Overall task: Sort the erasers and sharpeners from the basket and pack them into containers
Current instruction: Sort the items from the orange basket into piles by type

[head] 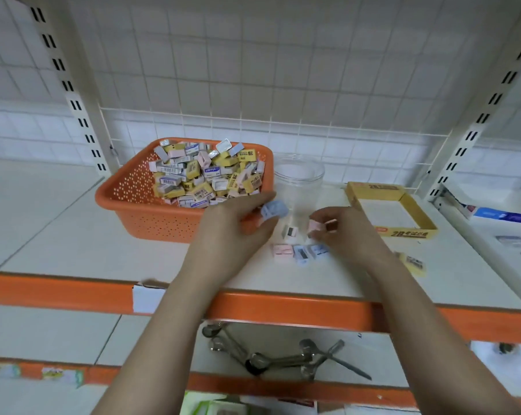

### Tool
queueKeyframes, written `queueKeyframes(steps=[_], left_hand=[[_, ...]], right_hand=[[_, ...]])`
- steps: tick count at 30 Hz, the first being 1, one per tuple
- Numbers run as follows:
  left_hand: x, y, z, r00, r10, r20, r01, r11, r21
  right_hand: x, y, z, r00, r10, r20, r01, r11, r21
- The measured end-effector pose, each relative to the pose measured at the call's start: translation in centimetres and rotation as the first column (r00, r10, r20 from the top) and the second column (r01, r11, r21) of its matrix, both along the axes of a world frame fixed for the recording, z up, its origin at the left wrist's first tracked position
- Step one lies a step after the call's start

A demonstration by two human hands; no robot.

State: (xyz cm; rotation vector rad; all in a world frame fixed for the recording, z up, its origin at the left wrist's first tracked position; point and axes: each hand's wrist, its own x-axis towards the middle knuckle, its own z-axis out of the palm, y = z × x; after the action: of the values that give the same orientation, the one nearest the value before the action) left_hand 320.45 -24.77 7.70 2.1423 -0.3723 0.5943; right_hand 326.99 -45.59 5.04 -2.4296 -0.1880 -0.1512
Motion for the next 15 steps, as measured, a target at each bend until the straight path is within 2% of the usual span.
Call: queueKeyframes(steps=[4,10,15], left_hand=[[-1.4,-1.1,-1.9,0.998,0.055,-0.017,-0.054,0.997,0.051],[-1.5,-2.1,-3.5,0.978,0.036,-0.206,-0.021,0.997,0.076],[-1.2,-2.6,-4.8,0.954,0.023,-0.297,0.003,0.996,0.088]], right_hand=[[1.5,0.4,0.1,0.995,0.091,0.05,-0.083,0.986,-0.144],[3.9,0.9,-0.7,0.994,0.106,0.015,-0.104,0.988,-0.117],[4.1,0.9,-1.0,0.995,0.097,0.0,-0.097,0.994,-0.04]])
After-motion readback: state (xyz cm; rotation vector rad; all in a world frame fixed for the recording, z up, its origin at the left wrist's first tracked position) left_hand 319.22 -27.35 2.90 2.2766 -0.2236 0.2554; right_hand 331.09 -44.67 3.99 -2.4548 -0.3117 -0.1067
